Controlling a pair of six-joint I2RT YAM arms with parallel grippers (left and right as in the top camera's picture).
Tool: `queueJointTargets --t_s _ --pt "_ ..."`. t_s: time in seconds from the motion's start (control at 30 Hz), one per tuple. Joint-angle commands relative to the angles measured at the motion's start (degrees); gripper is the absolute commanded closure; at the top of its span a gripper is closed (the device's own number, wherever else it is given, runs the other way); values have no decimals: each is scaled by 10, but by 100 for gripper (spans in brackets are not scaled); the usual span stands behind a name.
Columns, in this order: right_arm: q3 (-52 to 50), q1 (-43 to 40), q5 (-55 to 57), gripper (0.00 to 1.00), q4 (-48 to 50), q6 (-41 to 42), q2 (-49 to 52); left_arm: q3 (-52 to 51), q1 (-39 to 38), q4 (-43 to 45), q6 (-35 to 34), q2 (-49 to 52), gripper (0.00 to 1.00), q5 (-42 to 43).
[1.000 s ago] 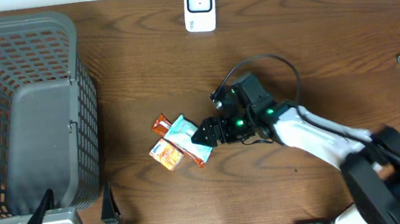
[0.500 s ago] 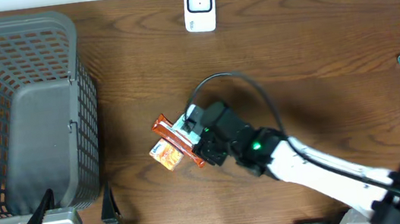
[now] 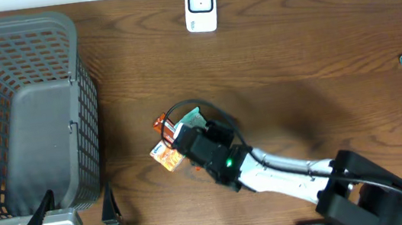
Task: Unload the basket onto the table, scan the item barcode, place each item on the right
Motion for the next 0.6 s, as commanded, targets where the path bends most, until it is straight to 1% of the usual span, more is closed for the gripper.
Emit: queueJointTargets --t_s 0.0,0.2,0.27,0.4,0.57 --pt "17 26 62 23 -2 -4 5 2 3 2 -3 -3 2 1" --pt "47 36 53 26 -31 39 5 2 3 2 -3 -3 2 1" --pt "55 35 25 26 -42 57 5 2 3 2 -3 -3 2 1" --pt "63 35 -46 30 -59 97 5 2 3 2 -3 -3 2 1" --pt "63 35 -60 36 -68 124 8 2 3 2 -3 -3 2 1"
